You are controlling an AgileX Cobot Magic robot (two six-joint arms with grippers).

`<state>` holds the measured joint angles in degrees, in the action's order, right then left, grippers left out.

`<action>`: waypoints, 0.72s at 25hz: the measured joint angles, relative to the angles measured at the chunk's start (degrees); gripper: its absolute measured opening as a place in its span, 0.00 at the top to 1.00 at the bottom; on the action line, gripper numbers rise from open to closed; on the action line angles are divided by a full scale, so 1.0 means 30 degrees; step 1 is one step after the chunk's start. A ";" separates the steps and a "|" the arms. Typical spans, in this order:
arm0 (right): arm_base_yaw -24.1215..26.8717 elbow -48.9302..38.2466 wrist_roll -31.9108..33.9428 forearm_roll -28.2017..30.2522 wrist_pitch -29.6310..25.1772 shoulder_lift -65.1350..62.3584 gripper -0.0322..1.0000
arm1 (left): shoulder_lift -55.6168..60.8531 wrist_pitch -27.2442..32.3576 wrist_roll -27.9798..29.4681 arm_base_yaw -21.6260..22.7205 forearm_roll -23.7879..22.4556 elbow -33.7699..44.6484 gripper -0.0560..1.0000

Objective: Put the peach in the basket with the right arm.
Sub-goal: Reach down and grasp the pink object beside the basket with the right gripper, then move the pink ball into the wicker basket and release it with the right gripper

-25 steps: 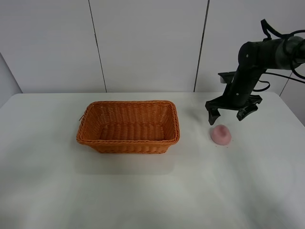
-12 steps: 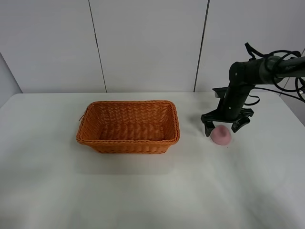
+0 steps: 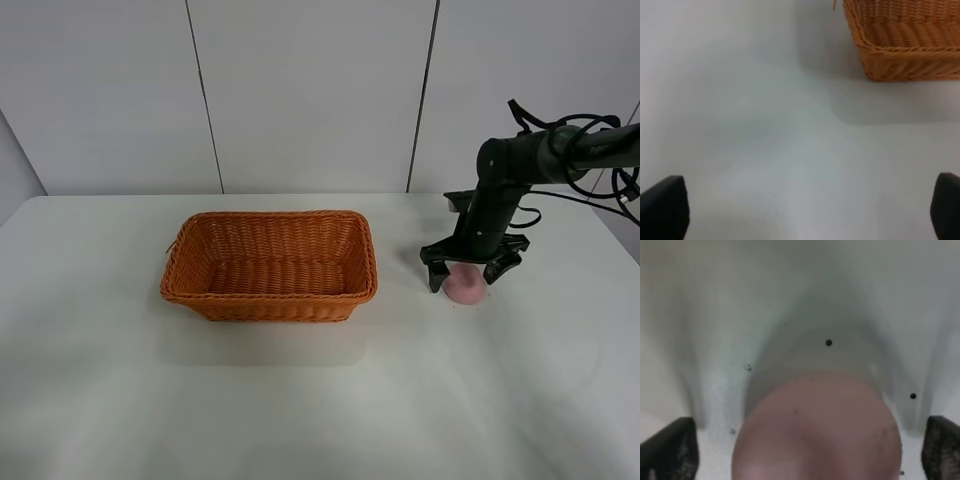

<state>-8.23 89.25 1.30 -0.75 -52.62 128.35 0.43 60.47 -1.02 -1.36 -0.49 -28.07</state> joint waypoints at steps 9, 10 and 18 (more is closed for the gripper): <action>0.0000 0.0159 0.0000 0.0505 -0.0220 -0.0193 0.97 | 0.0000 0.0000 0.0000 0.0000 0.0000 0.0000 0.01; 0.0000 0.0159 0.0000 0.0505 -0.0328 -0.0241 0.97 | 0.0000 0.0000 0.0000 0.0000 0.0000 0.0000 0.01; 0.0000 0.1525 0.0000 0.0576 -0.1605 -0.2612 0.97 | 0.0000 0.0000 0.0000 0.0000 0.0000 0.0000 0.01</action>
<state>-8.23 93.82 1.30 0.97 -57.43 120.51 0.43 60.47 -1.02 -1.36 -0.49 -28.07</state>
